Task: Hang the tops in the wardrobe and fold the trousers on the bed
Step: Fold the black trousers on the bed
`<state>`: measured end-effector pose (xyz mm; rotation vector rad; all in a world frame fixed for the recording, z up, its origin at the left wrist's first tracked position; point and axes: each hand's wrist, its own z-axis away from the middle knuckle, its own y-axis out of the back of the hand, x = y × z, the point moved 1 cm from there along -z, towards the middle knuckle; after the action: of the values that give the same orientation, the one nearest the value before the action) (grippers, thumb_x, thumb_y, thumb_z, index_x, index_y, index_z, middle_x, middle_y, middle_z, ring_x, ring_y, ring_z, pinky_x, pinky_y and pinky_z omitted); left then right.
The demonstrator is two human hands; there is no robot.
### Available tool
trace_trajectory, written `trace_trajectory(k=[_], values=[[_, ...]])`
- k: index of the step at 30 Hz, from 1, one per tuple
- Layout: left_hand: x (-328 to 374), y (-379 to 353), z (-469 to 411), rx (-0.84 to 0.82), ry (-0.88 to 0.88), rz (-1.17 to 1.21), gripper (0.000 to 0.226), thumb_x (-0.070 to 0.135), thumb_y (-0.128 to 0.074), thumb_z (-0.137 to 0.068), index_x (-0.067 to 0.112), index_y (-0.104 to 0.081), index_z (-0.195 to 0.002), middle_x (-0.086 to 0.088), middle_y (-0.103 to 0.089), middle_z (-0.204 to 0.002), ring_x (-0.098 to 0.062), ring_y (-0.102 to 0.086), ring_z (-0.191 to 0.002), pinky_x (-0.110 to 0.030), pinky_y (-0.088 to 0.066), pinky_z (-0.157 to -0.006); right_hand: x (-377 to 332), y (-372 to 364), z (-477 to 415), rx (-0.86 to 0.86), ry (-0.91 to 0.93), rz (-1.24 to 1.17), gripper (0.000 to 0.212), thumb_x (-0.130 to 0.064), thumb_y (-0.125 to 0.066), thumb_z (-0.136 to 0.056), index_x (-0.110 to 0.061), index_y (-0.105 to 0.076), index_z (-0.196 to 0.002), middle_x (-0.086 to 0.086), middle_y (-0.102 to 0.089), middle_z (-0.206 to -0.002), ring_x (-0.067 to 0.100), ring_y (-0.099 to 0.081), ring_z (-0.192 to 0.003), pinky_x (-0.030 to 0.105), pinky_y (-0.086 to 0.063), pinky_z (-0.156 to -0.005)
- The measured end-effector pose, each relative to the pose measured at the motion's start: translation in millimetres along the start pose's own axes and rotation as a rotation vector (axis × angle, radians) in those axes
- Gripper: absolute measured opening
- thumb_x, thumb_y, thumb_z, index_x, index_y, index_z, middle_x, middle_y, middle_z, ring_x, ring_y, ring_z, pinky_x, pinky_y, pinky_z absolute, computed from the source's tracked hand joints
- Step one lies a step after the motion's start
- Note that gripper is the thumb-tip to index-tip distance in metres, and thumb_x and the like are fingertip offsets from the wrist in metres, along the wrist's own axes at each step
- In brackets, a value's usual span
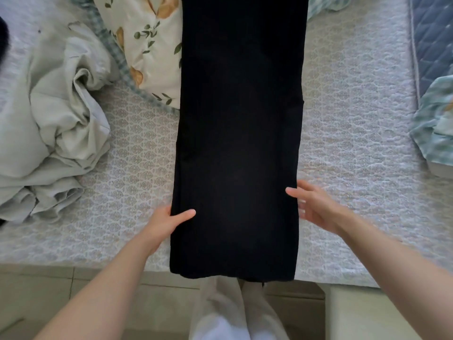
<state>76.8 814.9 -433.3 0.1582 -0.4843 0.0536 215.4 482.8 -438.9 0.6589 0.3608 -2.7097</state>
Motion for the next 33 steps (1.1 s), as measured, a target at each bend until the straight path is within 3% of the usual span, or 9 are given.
trace_trajectory(k=[2, 7, 13, 17, 24, 26, 28, 31, 33], values=[[-19.8, -6.5, 10.8, 0.035, 0.010, 0.025, 0.028, 0.023, -0.074, -0.087, 0.027, -0.064, -0.113, 0.009, -0.070, -0.110, -0.008, -0.066, -0.101, -0.022, -0.052, -0.078, 21.4, -13.0, 15.3, -0.080, -0.046, 0.065, 0.033, -0.022, -0.061, -0.094, -0.022, -0.058, -0.127, -0.005, -0.069, -0.120, 0.015, -0.067, -0.108, 0.037, -0.050, -0.092], [-50.3, -18.1, 33.9, 0.156, -0.060, 0.107, 0.038, 0.012, -0.071, -0.089, 0.021, -0.060, -0.124, 0.008, -0.068, -0.115, -0.008, -0.065, -0.105, -0.031, -0.054, -0.092, 69.5, -32.5, 55.9, -0.161, -0.104, 0.130, 0.030, -0.013, -0.056, -0.096, -0.019, -0.061, -0.126, -0.006, -0.067, -0.124, 0.010, -0.063, -0.114, 0.030, -0.047, -0.096], [-61.8, -33.6, 59.2, 0.142, -0.128, 0.116, 0.022, 0.013, -0.069, -0.090, 0.024, -0.065, -0.109, 0.013, -0.073, -0.101, 0.000, -0.069, -0.094, -0.014, -0.054, -0.069, 78.7, -55.4, 68.0, -0.208, -0.159, 0.035, 0.032, -0.013, -0.061, -0.092, -0.015, -0.063, -0.124, -0.001, -0.068, -0.123, 0.015, -0.063, -0.115, 0.036, -0.043, -0.104], [-68.5, -33.1, 62.0, 0.057, -0.130, -0.050, 0.026, 0.008, -0.070, -0.089, 0.030, -0.066, -0.104, 0.018, -0.072, -0.095, 0.003, -0.069, -0.088, -0.016, -0.056, -0.071, 83.8, -66.8, 64.1, -0.261, -0.236, 0.023, 0.038, -0.016, -0.066, -0.089, -0.012, -0.062, -0.126, 0.004, -0.067, -0.124, 0.021, -0.062, -0.117, 0.041, -0.040, -0.109], [-86.5, -17.4, 55.3, 0.243, -0.112, -0.114, 0.012, -0.001, -0.067, -0.083, 0.010, -0.064, -0.088, -0.010, -0.070, -0.089, -0.020, -0.068, -0.083, -0.030, -0.054, -0.077, 92.0, -44.3, 95.3, -0.160, -0.134, 0.241, 0.050, -0.014, -0.070, -0.086, -0.029, -0.053, -0.130, -0.016, -0.066, -0.122, 0.004, -0.062, -0.113, 0.029, -0.047, -0.101], [-91.0, -24.2, 58.2, 0.264, -0.133, -0.188, 0.022, 0.001, -0.063, -0.085, 0.015, -0.055, -0.100, -0.004, -0.067, -0.091, -0.019, -0.068, -0.080, -0.032, -0.053, -0.076, 93.1, -39.5, 102.3, -0.127, -0.110, 0.402, 0.042, -0.015, -0.070, -0.087, -0.031, -0.057, -0.122, -0.022, -0.068, -0.108, -0.009, -0.063, -0.098, 0.011, -0.049, -0.083], [-92.8, -35.9, 62.1, 0.259, -0.217, -0.273, 0.037, -0.001, -0.056, -0.089, 0.026, -0.041, -0.109, 0.003, -0.060, -0.094, -0.017, -0.066, -0.073, -0.030, -0.050, -0.069, 96.2, -36.0, 101.6, -0.049, -0.071, 0.540, 0.028, -0.010, -0.067, -0.088, -0.033, -0.058, -0.102, -0.020, -0.064, -0.096, -0.013, -0.061, -0.081, 0.003, -0.045, -0.066], [-98.5, -55.1, 63.2, 0.235, -0.344, -0.444, 0.041, -0.007, -0.045, -0.090, 0.031, -0.041, -0.106, 0.008, -0.050, -0.092, -0.009, -0.051, -0.073, -0.023, -0.041, -0.065, 104.4, -36.3, 97.6, 0.016, -0.066, 0.642, 0.040, -0.021, -0.071, -0.081, -0.035, -0.052, -0.114, -0.003, -0.059, -0.119, 0.003, -0.059, -0.103, 0.016, -0.050, -0.079], [-104.7, -62.5, 59.0, 0.269, -0.319, -0.464, 0.035, -0.008, -0.045, -0.089, 0.027, -0.050, -0.092, 0.008, -0.050, -0.089, -0.010, -0.047, -0.080, -0.021, -0.035, -0.069, 113.8, -33.7, 95.9, 0.037, -0.067, 0.643, 0.055, -0.022, -0.070, -0.077, -0.034, -0.047, -0.125, -0.005, -0.058, -0.122, 0.007, -0.057, -0.111, 0.021, -0.049, -0.086]])
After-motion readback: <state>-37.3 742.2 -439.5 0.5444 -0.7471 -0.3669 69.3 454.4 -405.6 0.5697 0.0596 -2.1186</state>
